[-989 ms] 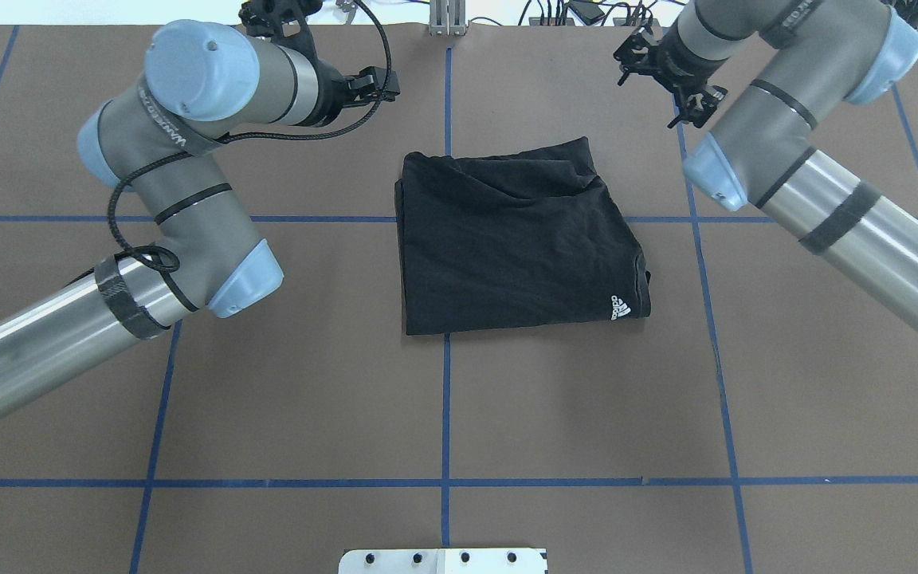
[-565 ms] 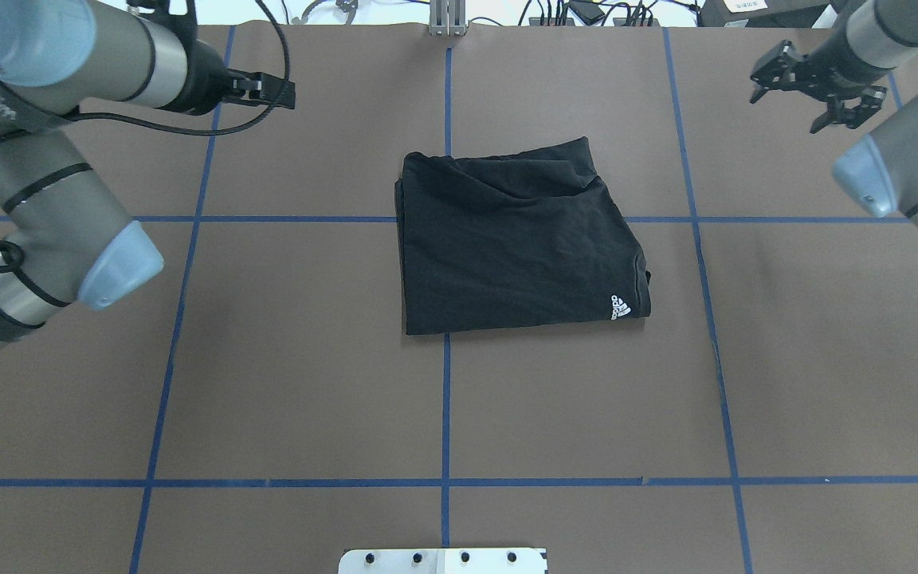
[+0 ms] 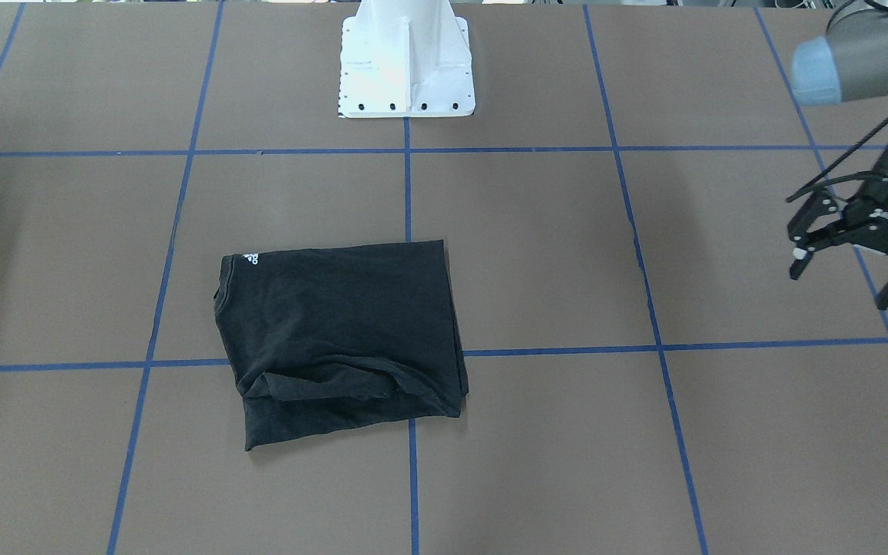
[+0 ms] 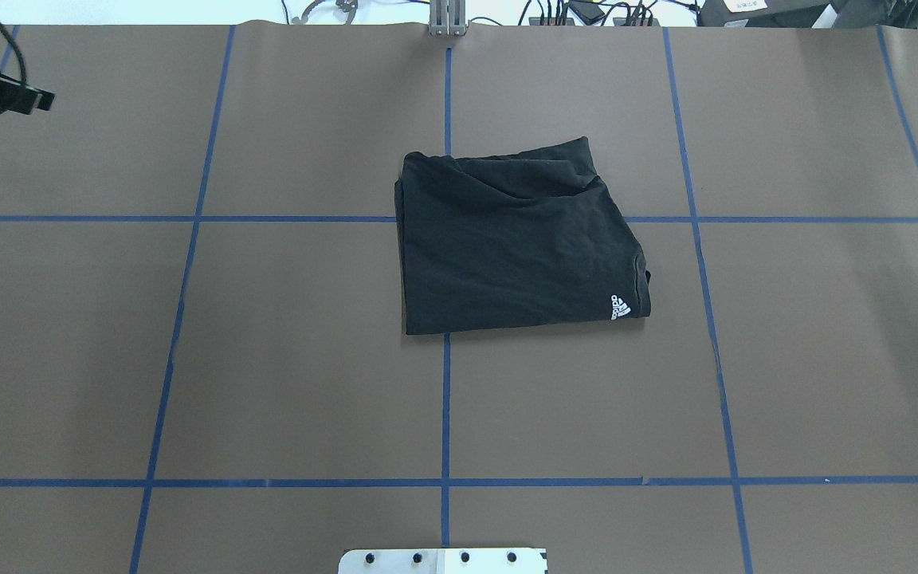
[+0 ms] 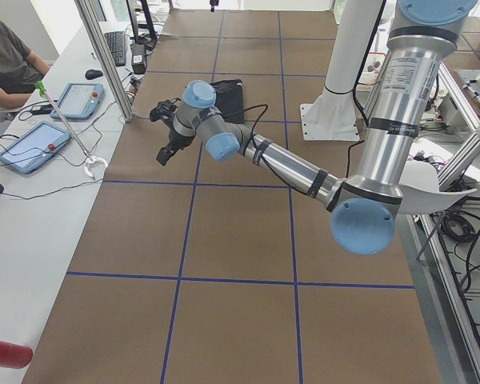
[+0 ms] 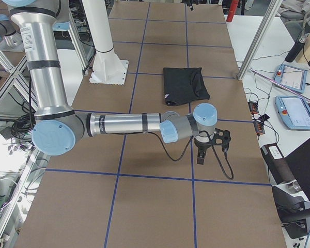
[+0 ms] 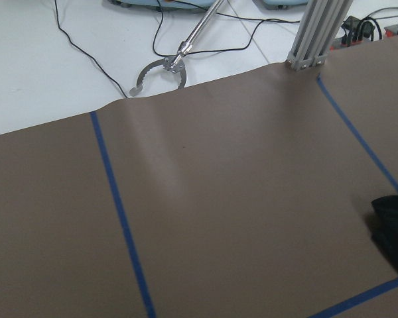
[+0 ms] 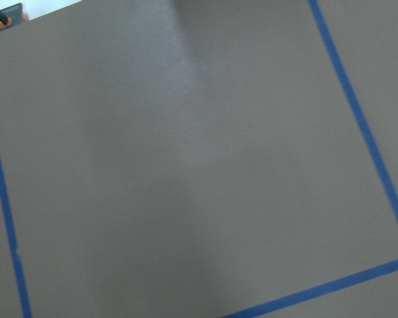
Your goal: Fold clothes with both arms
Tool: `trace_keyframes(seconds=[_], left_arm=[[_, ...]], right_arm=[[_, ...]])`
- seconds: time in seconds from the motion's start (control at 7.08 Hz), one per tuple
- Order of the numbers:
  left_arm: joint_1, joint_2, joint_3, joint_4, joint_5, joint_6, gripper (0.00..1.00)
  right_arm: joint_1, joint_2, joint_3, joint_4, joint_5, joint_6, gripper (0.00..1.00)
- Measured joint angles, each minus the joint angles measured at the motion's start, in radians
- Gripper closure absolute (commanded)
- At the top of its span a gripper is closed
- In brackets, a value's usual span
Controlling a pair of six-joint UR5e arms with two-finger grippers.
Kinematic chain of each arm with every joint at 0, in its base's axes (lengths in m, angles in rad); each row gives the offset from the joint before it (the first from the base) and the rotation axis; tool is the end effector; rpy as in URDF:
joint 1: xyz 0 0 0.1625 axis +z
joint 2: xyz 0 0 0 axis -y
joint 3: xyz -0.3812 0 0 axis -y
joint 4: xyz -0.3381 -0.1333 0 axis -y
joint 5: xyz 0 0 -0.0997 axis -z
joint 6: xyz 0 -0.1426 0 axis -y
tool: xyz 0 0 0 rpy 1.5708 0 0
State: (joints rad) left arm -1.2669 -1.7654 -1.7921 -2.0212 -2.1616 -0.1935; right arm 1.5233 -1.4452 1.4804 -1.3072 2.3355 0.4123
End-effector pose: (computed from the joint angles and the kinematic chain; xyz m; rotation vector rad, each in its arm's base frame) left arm 0.1095 -0.5293 0.4006 0.6803 0.7449 0.3566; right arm 0.0103 -0.5123 0.5978 0.1038 -0.8051 0.2304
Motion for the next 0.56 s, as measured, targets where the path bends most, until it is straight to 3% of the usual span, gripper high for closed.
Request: trace_keyframes(seconds=[0.28, 0.56], left_arm=[[-0.123, 0.031, 0.112, 0.030, -0.175, 0.200, 0.00], [-0.161, 0.035, 0.193, 0.085, -0.223, 0.241, 0.00]], right_arm=[[0.099, -0.059, -0.004, -0.027, 0.027, -0.269, 0.00], [0.147, -0.069, 0.015, -0.088, 0.029, -0.378, 0.00]])
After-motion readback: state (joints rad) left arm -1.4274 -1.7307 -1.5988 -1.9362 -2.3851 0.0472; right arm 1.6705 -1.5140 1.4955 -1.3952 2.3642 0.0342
